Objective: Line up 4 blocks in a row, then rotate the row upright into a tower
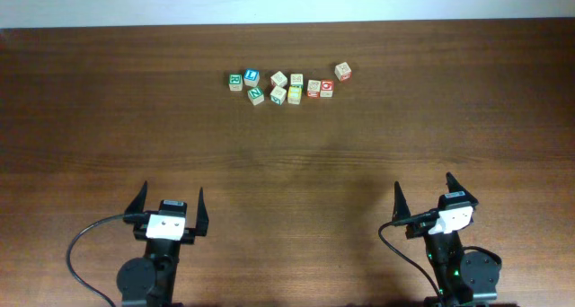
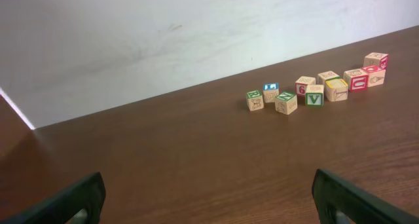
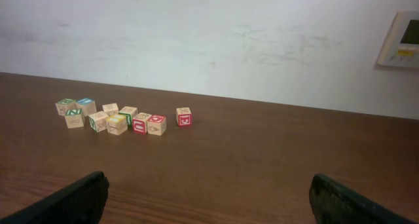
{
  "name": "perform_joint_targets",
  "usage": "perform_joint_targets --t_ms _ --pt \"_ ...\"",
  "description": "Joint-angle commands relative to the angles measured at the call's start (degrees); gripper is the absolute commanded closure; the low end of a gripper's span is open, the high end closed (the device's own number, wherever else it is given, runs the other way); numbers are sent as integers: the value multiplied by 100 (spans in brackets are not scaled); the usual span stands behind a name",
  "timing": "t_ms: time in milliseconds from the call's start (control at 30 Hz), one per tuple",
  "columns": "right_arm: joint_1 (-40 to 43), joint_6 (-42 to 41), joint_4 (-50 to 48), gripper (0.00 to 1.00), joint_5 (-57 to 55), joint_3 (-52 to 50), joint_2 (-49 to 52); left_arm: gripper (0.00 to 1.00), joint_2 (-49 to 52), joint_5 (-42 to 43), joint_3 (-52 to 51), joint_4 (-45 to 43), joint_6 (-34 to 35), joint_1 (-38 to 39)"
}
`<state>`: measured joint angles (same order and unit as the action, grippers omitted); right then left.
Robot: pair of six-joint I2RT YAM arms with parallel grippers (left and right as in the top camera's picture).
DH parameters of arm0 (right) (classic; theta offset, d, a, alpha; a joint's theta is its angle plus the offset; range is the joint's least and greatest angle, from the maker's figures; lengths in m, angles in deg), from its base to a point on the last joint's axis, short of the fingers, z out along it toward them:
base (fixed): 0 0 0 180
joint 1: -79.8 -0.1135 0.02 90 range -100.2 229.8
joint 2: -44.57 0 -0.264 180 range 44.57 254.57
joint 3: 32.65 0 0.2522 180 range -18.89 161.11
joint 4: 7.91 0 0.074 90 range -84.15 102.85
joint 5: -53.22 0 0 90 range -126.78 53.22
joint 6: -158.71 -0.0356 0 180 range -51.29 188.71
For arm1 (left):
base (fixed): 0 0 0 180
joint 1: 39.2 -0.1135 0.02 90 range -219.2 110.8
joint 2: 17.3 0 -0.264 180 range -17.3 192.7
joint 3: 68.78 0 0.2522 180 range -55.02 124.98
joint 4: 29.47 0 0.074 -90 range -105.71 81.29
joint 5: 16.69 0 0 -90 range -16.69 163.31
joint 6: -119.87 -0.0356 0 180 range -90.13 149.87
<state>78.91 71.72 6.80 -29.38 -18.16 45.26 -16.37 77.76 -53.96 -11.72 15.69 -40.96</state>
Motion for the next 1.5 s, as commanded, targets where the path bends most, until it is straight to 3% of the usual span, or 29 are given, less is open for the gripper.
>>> perform_joint_targets --t_ms 0,600,967,1267,1467 --pt "-24 -24 -35 2 -103 -31 -37 1 -59 -15 -48 -251 -90 -28" --pt "-24 -22 527 2 -315 1010 92 1 417 90 562 -107 -44 -28" --pt "-24 -26 638 2 35 1941 977 1 2411 487 2031 46 -46 -28" --pt "-24 -44 1792 2 448 3921 2824 1 4743 1399 4446 1292 -46 -28" --pt "-24 -42 2826 2 1198 5759 4920 1 6778 1884 7064 3174 -46 -28"
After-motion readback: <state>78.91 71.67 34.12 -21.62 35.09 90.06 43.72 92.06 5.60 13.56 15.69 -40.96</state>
